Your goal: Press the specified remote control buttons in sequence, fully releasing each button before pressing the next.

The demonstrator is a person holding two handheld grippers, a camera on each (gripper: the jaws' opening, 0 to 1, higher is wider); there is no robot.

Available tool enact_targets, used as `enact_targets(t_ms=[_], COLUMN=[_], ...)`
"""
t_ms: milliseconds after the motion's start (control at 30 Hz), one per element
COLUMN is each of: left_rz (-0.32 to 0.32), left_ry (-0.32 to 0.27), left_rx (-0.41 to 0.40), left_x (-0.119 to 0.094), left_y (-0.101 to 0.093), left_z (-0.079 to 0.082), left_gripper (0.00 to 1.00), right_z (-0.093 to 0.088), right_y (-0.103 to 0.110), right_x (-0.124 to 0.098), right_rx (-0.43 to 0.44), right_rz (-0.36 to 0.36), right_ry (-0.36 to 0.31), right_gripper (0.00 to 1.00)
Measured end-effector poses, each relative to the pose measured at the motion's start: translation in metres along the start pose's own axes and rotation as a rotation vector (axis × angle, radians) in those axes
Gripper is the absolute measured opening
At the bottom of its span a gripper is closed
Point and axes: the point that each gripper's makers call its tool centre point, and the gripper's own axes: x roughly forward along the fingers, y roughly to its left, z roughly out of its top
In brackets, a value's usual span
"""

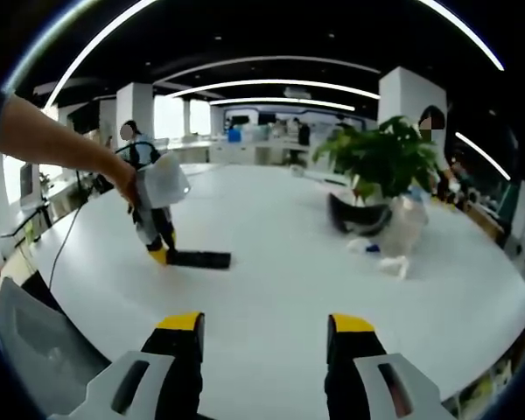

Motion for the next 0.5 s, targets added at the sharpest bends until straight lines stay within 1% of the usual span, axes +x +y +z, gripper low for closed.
enact_targets(t_ms=[167,500], left_rz=[-0.006,-0.007], left_ry=[0.006,-0.003], left_rx=[0.018,0.009], left_x=[-0.0001,-0.0006], left_y=[-0.0045,-0.0100], left_z=[-0.0010,-0.0020], left_gripper=[0.23,0.23], right_z=[-0.0004,-0.0017], right_y=[0.0002,0.0017], right_x=[0.0005,0.0016], right_rx=[0.004,-0.008], right_rz=[0.003,0.006], right_ry=[0.004,0.014], right_gripper=[0.54,0.54])
